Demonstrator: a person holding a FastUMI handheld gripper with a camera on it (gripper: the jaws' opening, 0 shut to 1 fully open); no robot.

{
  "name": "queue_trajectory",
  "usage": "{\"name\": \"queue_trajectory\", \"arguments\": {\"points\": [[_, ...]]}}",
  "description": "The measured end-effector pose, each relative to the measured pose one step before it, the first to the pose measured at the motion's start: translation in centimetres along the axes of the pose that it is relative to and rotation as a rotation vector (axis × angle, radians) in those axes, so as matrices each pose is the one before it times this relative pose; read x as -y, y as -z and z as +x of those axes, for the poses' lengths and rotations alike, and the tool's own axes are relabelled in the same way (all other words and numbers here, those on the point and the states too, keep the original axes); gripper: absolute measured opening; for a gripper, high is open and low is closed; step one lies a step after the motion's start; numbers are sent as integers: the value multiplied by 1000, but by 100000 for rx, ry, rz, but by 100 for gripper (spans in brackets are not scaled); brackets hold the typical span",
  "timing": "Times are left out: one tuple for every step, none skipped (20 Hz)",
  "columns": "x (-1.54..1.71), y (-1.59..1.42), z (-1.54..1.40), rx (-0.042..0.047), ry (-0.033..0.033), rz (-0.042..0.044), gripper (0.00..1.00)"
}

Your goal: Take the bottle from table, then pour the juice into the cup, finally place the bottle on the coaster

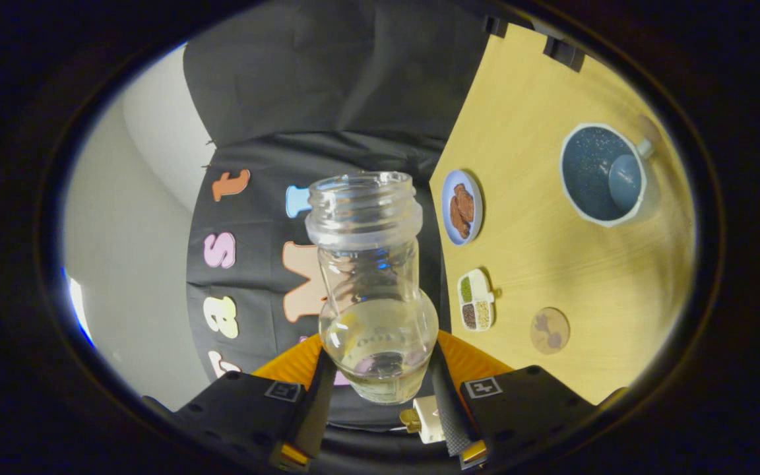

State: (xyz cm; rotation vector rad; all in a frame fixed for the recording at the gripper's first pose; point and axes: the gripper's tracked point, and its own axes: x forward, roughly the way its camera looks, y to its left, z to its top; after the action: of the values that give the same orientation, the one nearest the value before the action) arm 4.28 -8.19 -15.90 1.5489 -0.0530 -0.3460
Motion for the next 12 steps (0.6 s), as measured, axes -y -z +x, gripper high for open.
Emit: {"name": "queue_trajectory", "arguments": {"points": [[2,-133,54,254,-3,1017,74],[-25,-88,20,294,-75,686,74],[-39,-94,-44,361,25,826,74],[-49,-17,-84,289,-246,1281,74],[-11,2,84,186,-19,994,74],[35,-41,27,168,17,309,74],[94,9,31,-62,248,272,74],[22,23,-62,-133,63,355,74],[-101,-33,85,-35,-7,566,74],[67,37,200,52,196,537,74],[-24,-122,-16,131,152,950,74],[34,-19,97,106,-34,912,74]]}}
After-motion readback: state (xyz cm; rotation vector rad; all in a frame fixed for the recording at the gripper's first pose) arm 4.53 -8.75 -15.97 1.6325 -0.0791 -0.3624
